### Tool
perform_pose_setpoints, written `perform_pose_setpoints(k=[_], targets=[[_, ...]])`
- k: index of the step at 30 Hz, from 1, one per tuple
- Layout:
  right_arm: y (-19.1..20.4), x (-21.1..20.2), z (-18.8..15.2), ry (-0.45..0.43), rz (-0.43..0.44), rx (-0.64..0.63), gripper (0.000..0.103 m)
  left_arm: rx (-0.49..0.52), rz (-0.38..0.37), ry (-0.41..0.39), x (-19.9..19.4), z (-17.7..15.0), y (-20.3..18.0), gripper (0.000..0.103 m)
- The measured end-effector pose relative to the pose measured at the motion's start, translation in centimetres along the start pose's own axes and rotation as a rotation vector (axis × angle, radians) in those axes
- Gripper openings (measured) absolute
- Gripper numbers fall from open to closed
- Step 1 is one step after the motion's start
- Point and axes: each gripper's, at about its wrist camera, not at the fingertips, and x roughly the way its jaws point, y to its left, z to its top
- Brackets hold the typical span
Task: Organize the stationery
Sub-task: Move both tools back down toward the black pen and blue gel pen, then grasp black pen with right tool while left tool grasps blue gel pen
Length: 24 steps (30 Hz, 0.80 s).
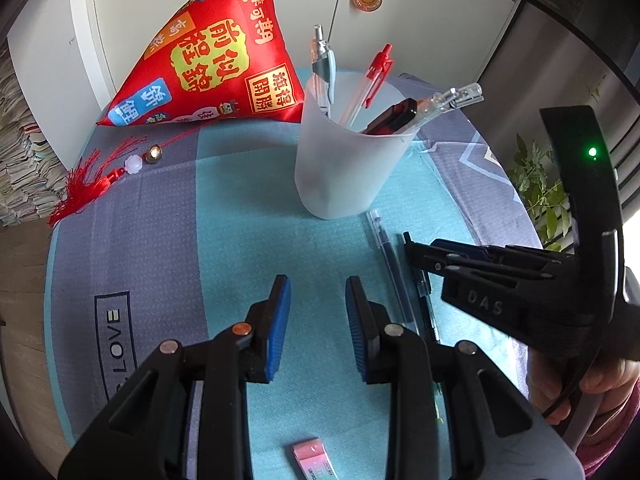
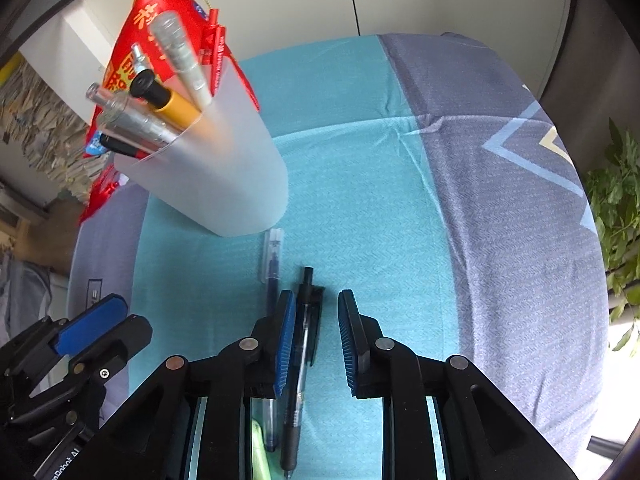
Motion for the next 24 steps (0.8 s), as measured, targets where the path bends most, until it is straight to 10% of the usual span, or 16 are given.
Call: perform_pose_setpoints(k=[24], targets=[[-3.7, -7.1, -2.8, -0.175, 0.004, 0.016, 0.017, 0.069, 0.035, 0.043, 5.3, 2.7, -6.0, 0.032]])
